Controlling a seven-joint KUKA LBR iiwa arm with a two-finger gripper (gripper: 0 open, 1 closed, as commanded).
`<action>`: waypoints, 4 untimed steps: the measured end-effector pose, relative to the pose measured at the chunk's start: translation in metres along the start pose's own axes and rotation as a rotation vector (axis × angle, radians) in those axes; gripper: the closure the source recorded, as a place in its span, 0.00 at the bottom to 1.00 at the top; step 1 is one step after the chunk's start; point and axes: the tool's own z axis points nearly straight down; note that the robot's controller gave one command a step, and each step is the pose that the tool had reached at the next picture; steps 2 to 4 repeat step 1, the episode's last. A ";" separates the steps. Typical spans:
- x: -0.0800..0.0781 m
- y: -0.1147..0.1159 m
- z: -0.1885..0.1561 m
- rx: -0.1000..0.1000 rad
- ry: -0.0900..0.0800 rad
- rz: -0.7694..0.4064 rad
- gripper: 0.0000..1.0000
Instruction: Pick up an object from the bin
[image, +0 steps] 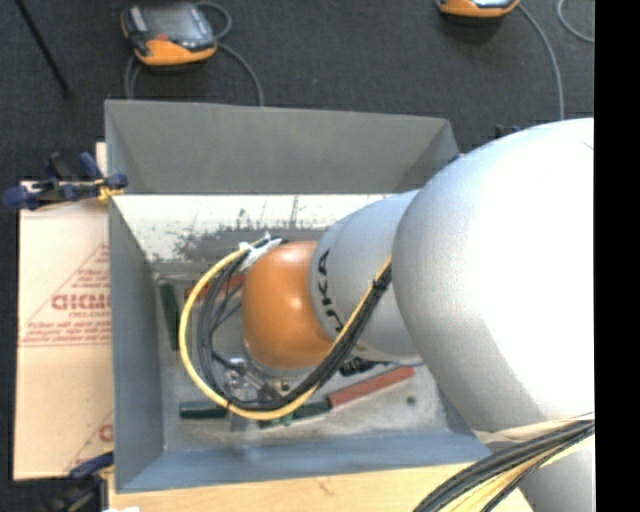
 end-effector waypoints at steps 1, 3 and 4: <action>0.004 0.000 -0.187 -0.004 -0.004 -0.054 1.00; 0.004 0.000 -0.187 -0.004 -0.004 -0.054 1.00; 0.004 0.000 -0.187 -0.004 -0.004 -0.054 1.00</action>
Offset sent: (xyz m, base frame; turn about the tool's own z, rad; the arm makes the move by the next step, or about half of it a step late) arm 0.0000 0.0000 0.0000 0.0000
